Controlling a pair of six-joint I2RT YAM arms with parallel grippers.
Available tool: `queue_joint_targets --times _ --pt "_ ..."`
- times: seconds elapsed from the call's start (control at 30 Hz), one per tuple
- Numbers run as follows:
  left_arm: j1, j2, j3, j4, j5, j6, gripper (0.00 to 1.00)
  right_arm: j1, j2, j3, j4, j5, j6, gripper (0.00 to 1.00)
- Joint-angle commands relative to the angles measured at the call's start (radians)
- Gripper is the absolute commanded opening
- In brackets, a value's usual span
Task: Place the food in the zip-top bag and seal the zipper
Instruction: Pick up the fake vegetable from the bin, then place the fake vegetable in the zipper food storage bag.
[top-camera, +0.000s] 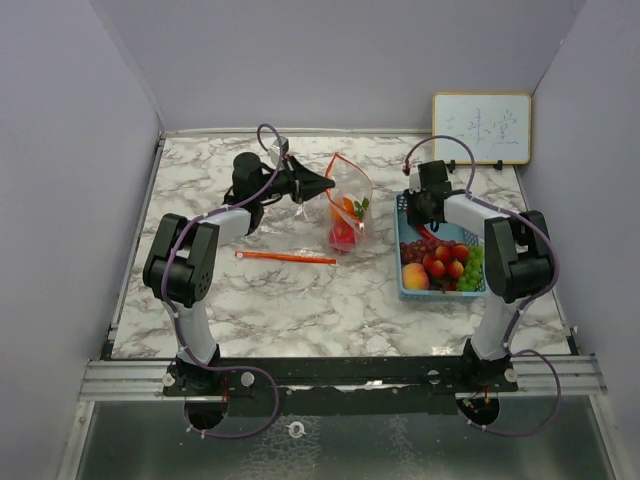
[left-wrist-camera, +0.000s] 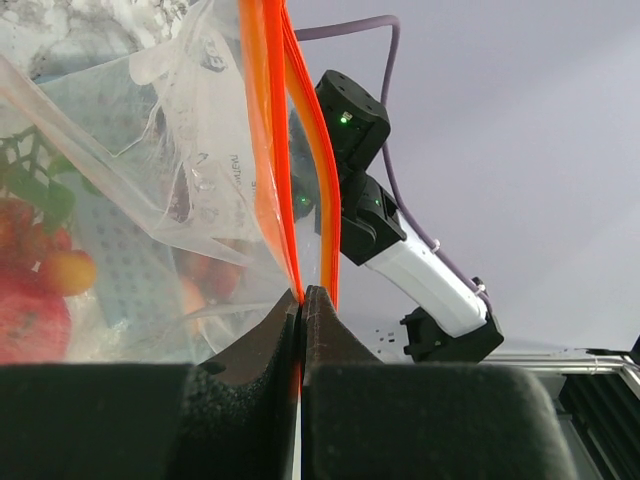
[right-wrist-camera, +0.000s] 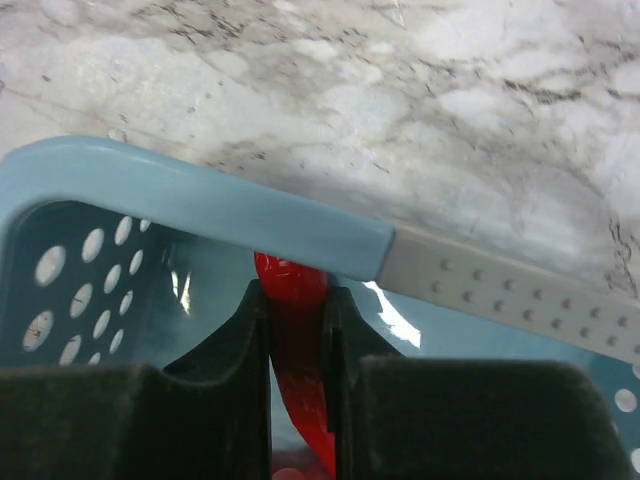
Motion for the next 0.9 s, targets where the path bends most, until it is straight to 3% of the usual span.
queue_joint_targets --times 0.0,0.2,0.43,0.6,0.87 --pt "0.006 0.021 0.022 0.031 0.028 -0.001 0.0 0.001 -0.103 -0.003 -0.103 0.085 0.087 0.07" --pt "0.006 0.021 0.03 0.032 0.031 -0.001 0.0 0.001 -0.341 0.002 -0.067 -0.037 0.167 0.05" --pt "-0.01 -0.009 0.082 -0.09 0.046 0.079 0.0 0.004 -0.462 0.102 0.087 -0.528 0.336 0.05" --pt "-0.017 -0.034 0.096 -0.189 0.05 0.148 0.0 0.037 -0.464 0.092 0.419 -0.781 0.632 0.06" --pt "-0.031 -0.071 0.089 -0.282 0.047 0.213 0.0 0.151 -0.343 0.077 0.861 -0.785 0.933 0.06"
